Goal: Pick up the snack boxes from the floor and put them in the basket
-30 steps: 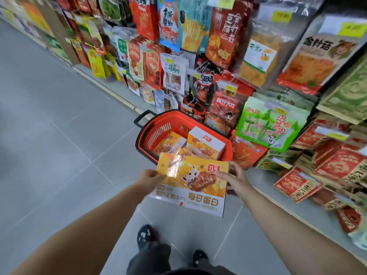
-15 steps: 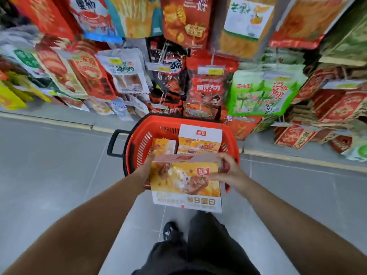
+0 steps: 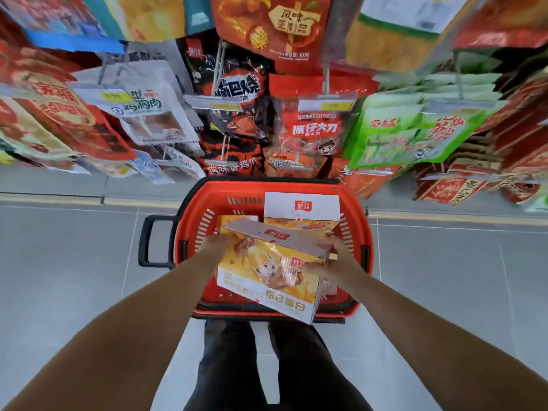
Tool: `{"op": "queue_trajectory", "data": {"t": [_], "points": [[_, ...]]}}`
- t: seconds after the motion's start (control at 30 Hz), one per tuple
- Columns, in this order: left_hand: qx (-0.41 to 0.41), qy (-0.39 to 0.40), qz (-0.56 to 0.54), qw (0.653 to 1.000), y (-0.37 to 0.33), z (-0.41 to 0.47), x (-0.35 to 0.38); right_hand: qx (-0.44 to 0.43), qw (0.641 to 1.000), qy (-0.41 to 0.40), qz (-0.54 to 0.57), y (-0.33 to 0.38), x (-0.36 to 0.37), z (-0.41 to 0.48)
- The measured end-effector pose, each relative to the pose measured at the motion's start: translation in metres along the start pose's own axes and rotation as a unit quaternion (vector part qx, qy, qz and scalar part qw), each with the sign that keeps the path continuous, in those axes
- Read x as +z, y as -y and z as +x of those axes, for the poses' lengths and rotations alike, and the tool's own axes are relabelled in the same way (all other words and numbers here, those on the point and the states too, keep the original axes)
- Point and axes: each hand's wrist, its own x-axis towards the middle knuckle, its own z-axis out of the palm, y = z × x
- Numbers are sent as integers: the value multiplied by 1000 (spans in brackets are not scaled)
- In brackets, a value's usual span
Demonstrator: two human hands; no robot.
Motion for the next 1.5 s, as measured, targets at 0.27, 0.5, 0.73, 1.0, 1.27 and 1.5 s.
{"op": "queue_trajectory", "data": {"t": [0.27, 0.5, 0.73, 1.0, 1.27, 1.5], "points": [[106, 28, 185, 977, -45, 116, -17, 117, 978, -85, 151, -34, 91, 65], [67, 36, 276, 958, 4, 145, -14, 215, 904, -152, 337, -56, 181, 118], [-23, 92, 87, 992, 49, 158, -8, 271, 856, -186, 400, -79, 209, 128], [-72, 117, 115, 984, 37, 170, -16, 251, 927, -116, 252, -72, 212, 133], [-17, 156, 154, 976, 12, 79, -9, 226, 930, -136, 257, -8, 179, 74], [124, 212, 161, 956, -35, -32, -24, 157, 857, -265, 412, 16, 143, -53]]}}
